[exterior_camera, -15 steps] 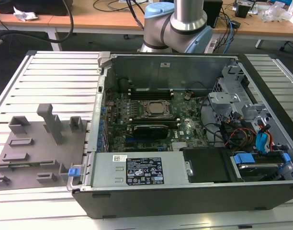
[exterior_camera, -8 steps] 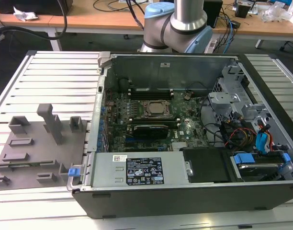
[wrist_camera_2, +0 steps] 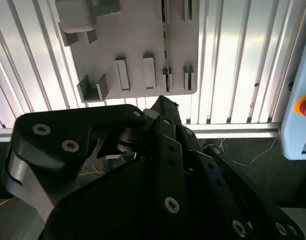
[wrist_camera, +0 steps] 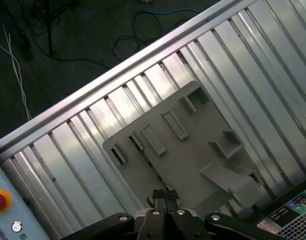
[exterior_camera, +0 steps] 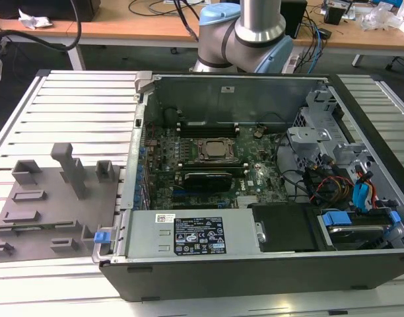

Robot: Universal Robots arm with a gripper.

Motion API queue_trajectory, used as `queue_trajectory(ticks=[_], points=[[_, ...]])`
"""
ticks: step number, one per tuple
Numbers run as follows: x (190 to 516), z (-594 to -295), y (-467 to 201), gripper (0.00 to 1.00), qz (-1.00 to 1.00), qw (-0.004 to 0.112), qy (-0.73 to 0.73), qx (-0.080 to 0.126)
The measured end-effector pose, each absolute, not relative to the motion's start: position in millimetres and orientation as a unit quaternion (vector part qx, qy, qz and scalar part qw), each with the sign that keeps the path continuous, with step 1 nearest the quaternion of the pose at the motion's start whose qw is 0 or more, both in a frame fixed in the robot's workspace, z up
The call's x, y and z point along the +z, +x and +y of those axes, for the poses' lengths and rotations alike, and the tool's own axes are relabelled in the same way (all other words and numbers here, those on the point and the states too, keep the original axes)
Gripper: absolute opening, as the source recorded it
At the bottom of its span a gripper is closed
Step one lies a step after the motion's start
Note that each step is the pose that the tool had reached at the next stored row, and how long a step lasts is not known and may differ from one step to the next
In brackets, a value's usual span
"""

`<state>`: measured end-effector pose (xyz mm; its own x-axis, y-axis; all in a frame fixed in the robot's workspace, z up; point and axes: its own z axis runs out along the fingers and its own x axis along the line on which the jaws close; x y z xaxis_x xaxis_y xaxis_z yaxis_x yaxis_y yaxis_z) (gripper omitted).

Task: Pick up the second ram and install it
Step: 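Pick up the second ram and move it above second insertion slot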

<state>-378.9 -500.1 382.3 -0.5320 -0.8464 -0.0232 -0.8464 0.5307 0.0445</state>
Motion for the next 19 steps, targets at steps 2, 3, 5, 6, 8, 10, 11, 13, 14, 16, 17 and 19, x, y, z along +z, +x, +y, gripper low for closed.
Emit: queue_trajectory(ticks=[2,3,5,6,8,10,11,13,14,16,17,19], points=[[382.2,-500.1,-378.9,0.11,-0.866,0.001,0.500,-0.025],[382.2,-500.1,-378.9,0.11,-0.863,0.001,0.505,-0.025],[382.3,-500.1,-378.9,0.11,-0.852,0.002,0.523,-0.025],[382.3,-500.1,-378.9,0.11,-0.846,0.002,0.532,-0.025],[382.2,-500.1,-378.9,0.11,-0.833,0.003,0.553,-0.025],[382.2,-500.1,-378.9,0.11,-0.825,0.003,0.564,-0.025],[382.3,-500.2,-378.9,0.11,-0.818,0.003,0.574,-0.025],[382.2,-500.1,-378.9,0.11,-0.811,0.004,0.585,-0.025],[382.3,-500.2,-378.9,0.11,-0.804,0.004,0.594,-0.024],[382.3,-500.1,-378.9,0.11,-0.795,0.005,0.606,-0.024],[382.2,-500.2,-378.9,0.11,-0.791,0.005,0.612,-0.024],[382.2,-500.1,-378.9,0.11,-0.774,0.006,0.633,-0.024]])
